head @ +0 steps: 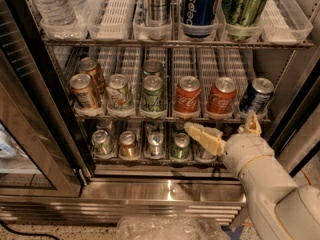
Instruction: Pick coke can from middle shelf of fridge
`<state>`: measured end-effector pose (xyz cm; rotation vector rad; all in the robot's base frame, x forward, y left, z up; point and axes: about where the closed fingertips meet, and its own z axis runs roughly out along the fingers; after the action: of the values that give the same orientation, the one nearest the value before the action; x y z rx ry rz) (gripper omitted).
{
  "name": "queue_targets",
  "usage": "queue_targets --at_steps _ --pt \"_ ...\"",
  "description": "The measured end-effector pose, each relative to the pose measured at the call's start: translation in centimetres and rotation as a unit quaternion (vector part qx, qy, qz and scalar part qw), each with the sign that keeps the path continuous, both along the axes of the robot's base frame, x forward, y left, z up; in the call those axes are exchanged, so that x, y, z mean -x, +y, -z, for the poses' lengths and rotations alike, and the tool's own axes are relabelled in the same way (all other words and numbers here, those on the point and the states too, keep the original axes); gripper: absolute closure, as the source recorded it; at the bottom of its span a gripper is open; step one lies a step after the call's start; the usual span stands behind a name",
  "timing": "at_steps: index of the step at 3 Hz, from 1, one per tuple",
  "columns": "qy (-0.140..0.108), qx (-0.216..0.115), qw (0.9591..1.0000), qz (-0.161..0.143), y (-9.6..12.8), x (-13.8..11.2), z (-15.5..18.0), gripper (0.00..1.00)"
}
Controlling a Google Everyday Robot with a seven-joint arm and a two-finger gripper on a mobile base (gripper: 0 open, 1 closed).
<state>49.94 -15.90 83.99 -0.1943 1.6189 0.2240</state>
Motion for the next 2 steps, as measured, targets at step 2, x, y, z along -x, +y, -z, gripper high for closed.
queue_targets --at_steps 2 --pt "-0.026 -0.002 0.9991 0.032 0.82 0.25 1.49 0.00"
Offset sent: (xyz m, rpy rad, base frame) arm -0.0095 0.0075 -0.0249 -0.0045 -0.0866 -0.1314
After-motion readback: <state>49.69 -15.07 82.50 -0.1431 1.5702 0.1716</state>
